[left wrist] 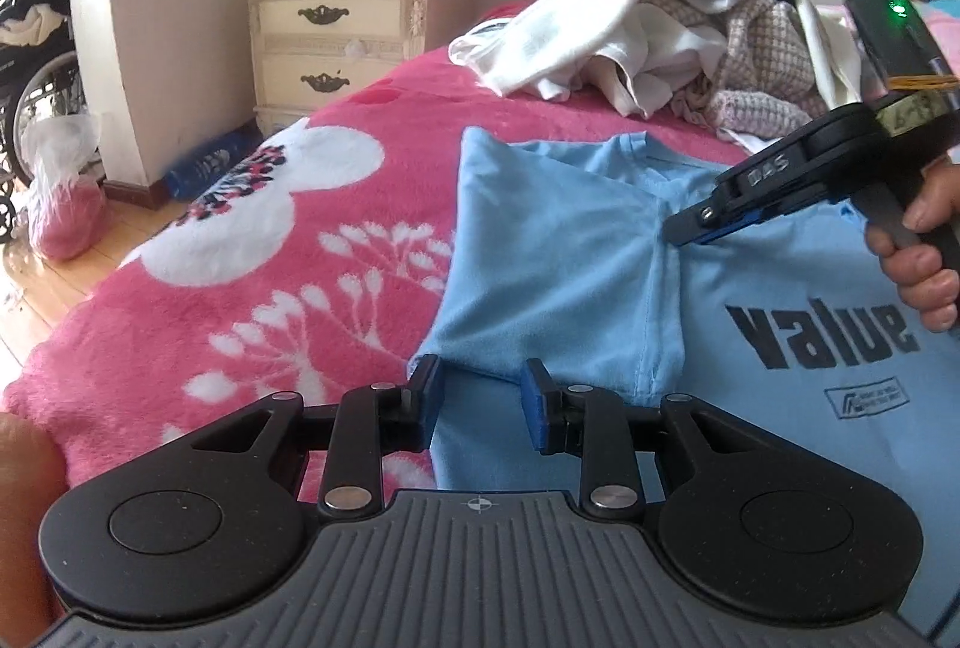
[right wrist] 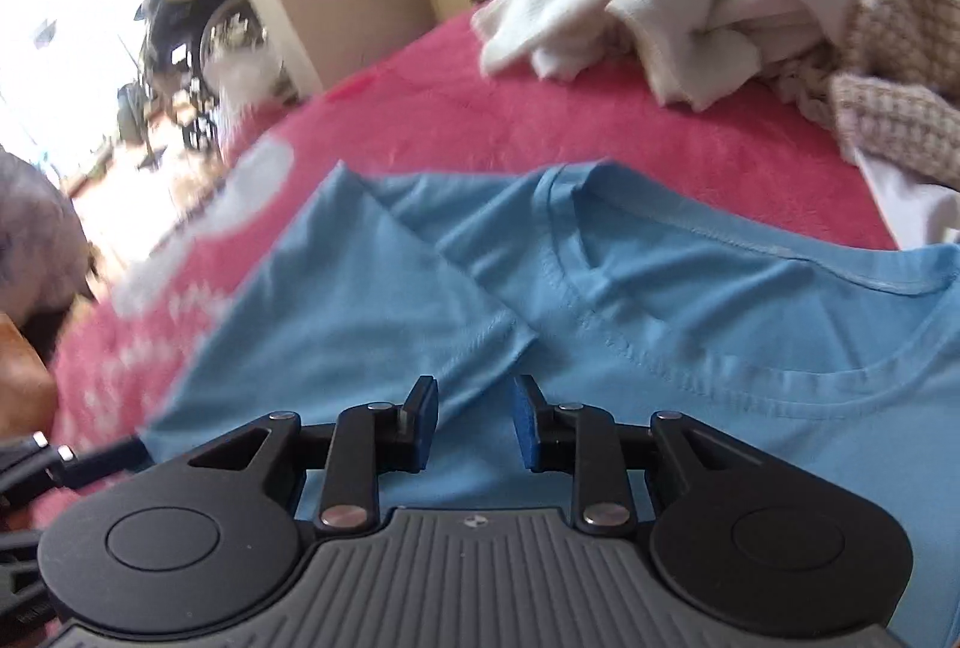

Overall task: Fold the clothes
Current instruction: 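Open both grippers and lift them away from the folded shirt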

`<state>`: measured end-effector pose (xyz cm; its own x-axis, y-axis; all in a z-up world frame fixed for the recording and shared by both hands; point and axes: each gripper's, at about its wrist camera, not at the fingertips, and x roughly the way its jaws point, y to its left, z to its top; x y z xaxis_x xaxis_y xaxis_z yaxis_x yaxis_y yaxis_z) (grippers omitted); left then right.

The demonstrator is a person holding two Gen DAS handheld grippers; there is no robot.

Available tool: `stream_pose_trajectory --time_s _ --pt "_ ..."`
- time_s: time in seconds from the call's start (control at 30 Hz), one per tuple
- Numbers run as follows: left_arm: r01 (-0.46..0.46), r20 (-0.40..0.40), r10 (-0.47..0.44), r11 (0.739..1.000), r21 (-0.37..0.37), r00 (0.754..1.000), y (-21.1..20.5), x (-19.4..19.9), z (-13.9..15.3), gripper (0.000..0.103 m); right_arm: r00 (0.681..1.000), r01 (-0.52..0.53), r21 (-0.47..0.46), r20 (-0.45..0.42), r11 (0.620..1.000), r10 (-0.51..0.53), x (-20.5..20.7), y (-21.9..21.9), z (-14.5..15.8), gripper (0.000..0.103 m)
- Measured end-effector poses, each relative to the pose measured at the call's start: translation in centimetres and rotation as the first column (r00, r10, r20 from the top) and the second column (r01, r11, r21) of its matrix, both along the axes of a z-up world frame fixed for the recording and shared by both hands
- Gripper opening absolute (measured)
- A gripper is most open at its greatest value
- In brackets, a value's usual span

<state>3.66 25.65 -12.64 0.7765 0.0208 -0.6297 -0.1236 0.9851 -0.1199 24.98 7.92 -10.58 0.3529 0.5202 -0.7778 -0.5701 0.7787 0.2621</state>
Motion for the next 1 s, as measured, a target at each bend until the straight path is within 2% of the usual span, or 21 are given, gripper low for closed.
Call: stream_pose_trajectory --time_s 0.07,0.17,0.27,0.33,0.43,0.57,0.63,0.67,0.73,0.77,0.83,0.93,1.0 --pt "-0.027 0.008 0.027 0.999 -0.035 1.000 0.5 -0.6 1.1 0.032 1.000 0.005 0.028 0.016 1.000 -0.006 -0.4 -0.9 1.5 0.031" --pt "-0.067 0.017 0.068 0.994 -0.088 0.998 1.3 -1.5 2.7 0.036 0.997 -0.026 0.041 0.070 0.999 0.023 -1.6 -2.7 4.9 0.040" --pt "-0.155 0.057 0.174 0.957 -0.247 0.983 2.0 -3.8 5.5 0.042 0.990 -0.052 0.064 0.137 0.997 0.043 -3.3 -5.3 8.8 0.051" --pt "-0.176 0.064 0.202 0.943 -0.283 0.977 1.2 -5.3 6.7 0.046 0.982 -0.057 0.093 0.182 0.994 0.040 -4.4 -7.3 11.1 0.054" --pt "-0.185 0.038 0.202 0.946 -0.265 0.979 -1.3 -8.1 7.7 0.049 0.975 -0.039 0.159 0.223 0.986 0.002 -5.5 -10.1 14.0 0.065" --pt "-0.196 -0.012 0.199 0.947 -0.255 0.980 -4.7 -11.8 7.6 0.052 0.961 0.025 0.299 0.257 0.954 -0.105 -6.8 -14.5 17.8 0.094" --pt "-0.193 -0.016 0.196 0.943 -0.271 0.980 -6.1 -13.6 7.4 0.058 0.938 0.040 0.334 0.313 0.942 -0.151 -7.7 -16.3 19.6 0.103" --pt "-0.190 -0.012 0.194 0.944 -0.268 0.981 -6.9 -14.3 7.5 0.060 0.922 0.053 0.346 0.343 0.937 -0.179 -8.0 -17.1 20.4 0.103" --pt "-0.191 0.006 0.200 0.947 -0.258 0.980 -8.5 -15.4 7.7 0.074 0.897 0.097 0.374 0.369 0.923 -0.243 -8.7 -18.3 21.6 0.103" --pt "-0.193 0.018 0.205 0.946 -0.259 0.979 -9.2 -15.8 7.9 0.078 0.889 0.126 0.387 0.364 0.913 -0.277 -8.9 -18.7 21.8 0.103" --pt "-0.199 0.043 0.218 0.942 -0.269 0.975 -10.6 -16.5 8.0 0.094 0.876 0.209 0.411 0.325 0.887 -0.357 -9.5 -19.2 21.8 0.103" --pt "-0.179 0.063 0.201 0.951 -0.251 0.978 -12.6 -17.0 8.3 0.101 0.878 0.286 0.435 0.237 0.854 -0.415 -10.9 -19.1 20.5 0.103" --pt "-0.156 0.074 0.176 0.962 -0.223 0.982 -14.0 -17.4 8.6 0.103 0.889 0.282 0.462 0.204 0.841 -0.410 -12.3 -19.1 19.2 0.103"
